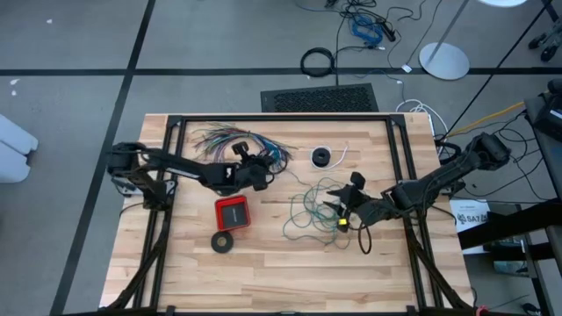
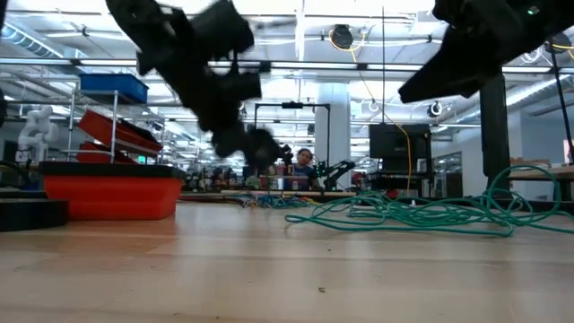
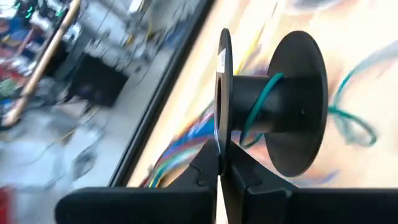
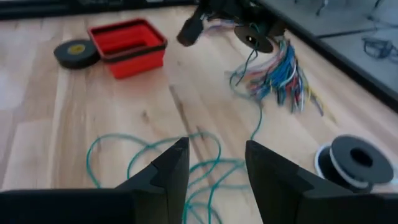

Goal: Coil cords
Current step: Uncoil the green wire from the spool

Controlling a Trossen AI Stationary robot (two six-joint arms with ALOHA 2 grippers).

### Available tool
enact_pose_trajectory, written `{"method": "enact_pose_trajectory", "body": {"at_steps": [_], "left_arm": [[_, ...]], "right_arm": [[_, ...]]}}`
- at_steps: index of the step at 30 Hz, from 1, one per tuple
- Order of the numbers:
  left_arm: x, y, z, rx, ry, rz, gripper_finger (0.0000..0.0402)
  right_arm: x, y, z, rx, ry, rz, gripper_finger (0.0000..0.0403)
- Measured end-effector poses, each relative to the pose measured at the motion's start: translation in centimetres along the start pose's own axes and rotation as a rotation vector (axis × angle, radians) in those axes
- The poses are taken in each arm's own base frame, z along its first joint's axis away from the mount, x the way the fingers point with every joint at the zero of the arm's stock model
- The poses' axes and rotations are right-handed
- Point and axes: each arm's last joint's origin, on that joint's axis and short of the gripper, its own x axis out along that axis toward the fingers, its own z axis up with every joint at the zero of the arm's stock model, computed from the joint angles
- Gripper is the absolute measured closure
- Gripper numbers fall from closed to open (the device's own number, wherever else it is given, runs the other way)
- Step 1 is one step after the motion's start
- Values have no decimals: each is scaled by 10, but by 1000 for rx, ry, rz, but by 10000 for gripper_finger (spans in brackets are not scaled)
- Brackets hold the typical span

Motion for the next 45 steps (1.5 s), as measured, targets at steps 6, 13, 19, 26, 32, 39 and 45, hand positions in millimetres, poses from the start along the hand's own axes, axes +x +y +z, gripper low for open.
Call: {"method": "enact_pose_trajectory", "body": {"at_steps": [6,13,19,26,32,39,45], "left_arm": [[-21,10,22,-169,-180,-118,396],[-28,10,36,-322,-310,-246,396],[-32,7,38,-358,-336,-291,396],[-38,2,43,-403,-386,-322,396],[-42,-5,45,-424,-400,-357,396],[-49,-8,50,-473,-454,-395,396],[-53,-10,52,-506,-475,-417,396]], "right_arm": [[5,-2,13,-12,-94,6,259],[22,10,25,-58,-226,130,259],[46,16,23,-103,-294,127,259],[73,7,18,-71,-299,151,259],[88,-10,18,-43,-281,74,259],[101,-29,15,7,-242,7,259],[103,-33,16,19,-246,-6,267]]}}
